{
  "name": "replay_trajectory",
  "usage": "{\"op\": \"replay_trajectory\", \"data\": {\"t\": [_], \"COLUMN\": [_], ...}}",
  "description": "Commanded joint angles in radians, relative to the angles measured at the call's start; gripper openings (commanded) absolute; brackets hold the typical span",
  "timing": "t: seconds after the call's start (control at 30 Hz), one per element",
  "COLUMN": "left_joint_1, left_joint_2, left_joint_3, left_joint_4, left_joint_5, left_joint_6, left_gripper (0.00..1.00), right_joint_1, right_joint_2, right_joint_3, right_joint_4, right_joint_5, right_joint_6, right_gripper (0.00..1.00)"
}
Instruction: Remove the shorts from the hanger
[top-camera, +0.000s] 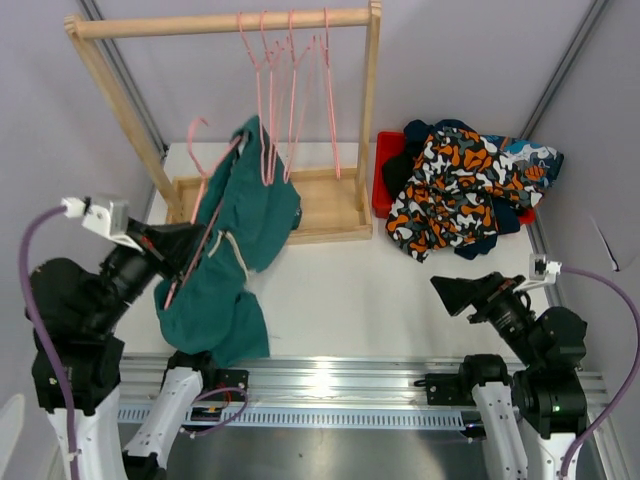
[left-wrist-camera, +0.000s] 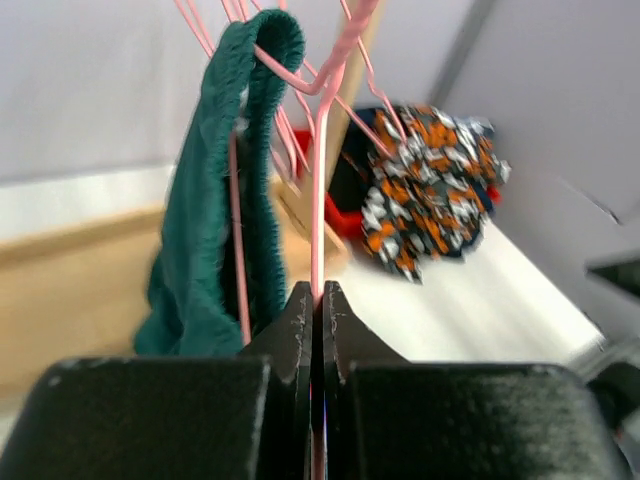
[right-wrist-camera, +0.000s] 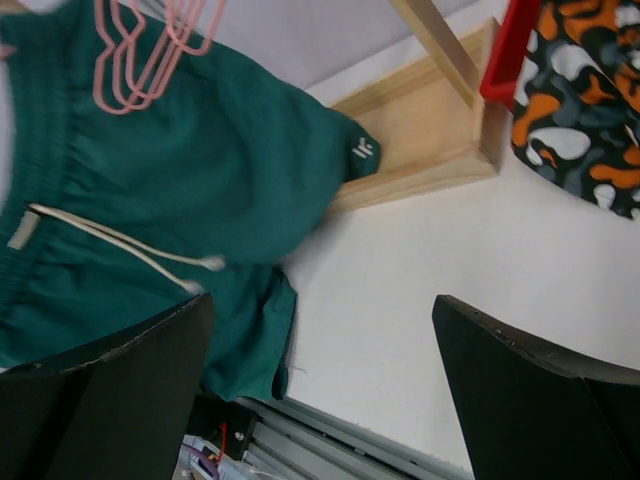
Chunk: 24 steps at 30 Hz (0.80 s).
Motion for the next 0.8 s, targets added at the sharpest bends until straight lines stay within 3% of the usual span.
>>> {"op": "replay_trajectory", "data": {"t": [0.0,0.13,0.33,0.57,0.77], "left_joint_1": [-0.032,-0.129,-0.268,-0.319,-0.322], "left_joint_2": [-0.071,-0.105,0.003,0.115,0.15], "left_joint_3": [-0.159,-0.236,-0.05,0.112,0.146], "left_joint_4": [0.117,0.151,0.163,0.212,0.196], "left_joint_5": [0.121,0.27,0.476,0.513,0.493], "left_joint_6": [-0.019,-0.031,-0.089,-0.154,-0.145], "left_gripper": [0.0,0.0,0.0,0.0,0.0], "right_joint_1": [-0.003,-0.005,-0.003,0.021,0.101], "right_joint_2": [0.094,0.186,0.308,0.408,0.459], "right_joint_3": [0.07,0.139,0.176,0.183,0.191], "right_joint_4": [0.167,0.245,0.402,0.535,0.549], "right_joint_5": [-0.095,-0.161,-0.224,-0.209,-0.135], "right_joint_6": [-0.014,-0.017,0.003,-0.002,-0.04], "right_gripper": [0.99,0.99,1.0,0.99,0.99]}}
